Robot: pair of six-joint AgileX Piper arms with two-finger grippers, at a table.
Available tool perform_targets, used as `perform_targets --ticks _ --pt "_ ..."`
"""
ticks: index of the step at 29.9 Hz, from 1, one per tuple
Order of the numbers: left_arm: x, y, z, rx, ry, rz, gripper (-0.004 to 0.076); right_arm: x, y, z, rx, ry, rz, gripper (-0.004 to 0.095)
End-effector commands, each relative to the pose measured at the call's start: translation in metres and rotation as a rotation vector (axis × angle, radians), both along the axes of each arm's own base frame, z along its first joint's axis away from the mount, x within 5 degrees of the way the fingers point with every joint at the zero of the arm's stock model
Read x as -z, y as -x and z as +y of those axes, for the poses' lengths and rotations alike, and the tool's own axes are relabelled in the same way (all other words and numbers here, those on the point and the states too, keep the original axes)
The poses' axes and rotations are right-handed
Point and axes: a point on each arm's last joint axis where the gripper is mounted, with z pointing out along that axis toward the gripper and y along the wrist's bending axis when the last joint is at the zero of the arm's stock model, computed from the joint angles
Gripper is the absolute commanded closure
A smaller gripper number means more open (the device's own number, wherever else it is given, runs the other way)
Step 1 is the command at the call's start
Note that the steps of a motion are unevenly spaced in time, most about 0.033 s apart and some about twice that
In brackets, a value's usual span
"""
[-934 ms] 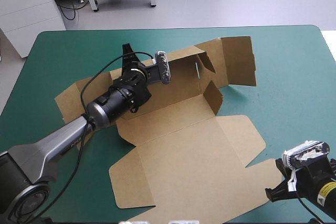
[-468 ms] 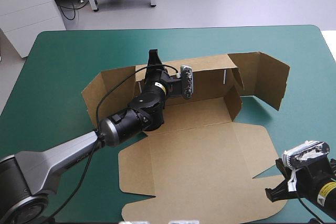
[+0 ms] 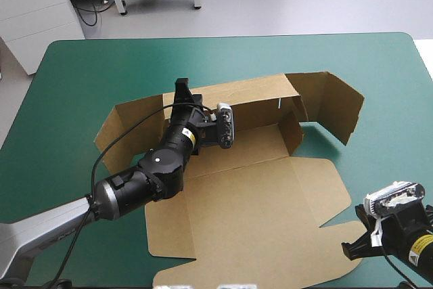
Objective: Fold the box
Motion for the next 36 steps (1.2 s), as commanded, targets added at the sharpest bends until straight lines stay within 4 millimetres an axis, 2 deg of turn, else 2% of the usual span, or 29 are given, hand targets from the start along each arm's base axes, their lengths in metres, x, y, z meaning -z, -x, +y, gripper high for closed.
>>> perform_targets --ticks 1,8,15,18,31,34,36 --pt "-0.019 0.009 0.002 0.068 -0.005 -0.166 0.0756 -0.011 -0.003 0.0 0.003 -0.02 -0.069 0.0931" --pt "-0.006 0.005 -0.006 0.116 -0.048 -0.212 0.0756 -0.011 -0.003 0.001 0.009 -0.031 -0.065 0.0931" --pt "0.013 -0.009 -0.007 -0.046 -0.054 -0.231 0.0756 -0.011 -0.003 0.001 0.022 -0.047 -0.058 0.0931" --pt "0.018 -0.011 -0.009 -0.054 -0.072 -0.226 0.0756 -0.011 -0.003 0.001 0.023 -0.049 -0.057 0.0931" --pt "0.017 -0.004 -0.015 -0.045 -0.081 -0.252 0.0756 -0.011 -0.003 0.0 0.055 -0.084 -0.044 0.0929" --pt "0.016 0.0 -0.017 -0.048 -0.082 -0.263 0.0756 -0.011 -0.003 0.0 0.058 -0.084 -0.044 0.0887" --pt "0.015 0.003 -0.019 -0.049 -0.082 -0.27 0.0756 -0.01 -0.004 0.001 0.075 -0.099 -0.031 0.0802"
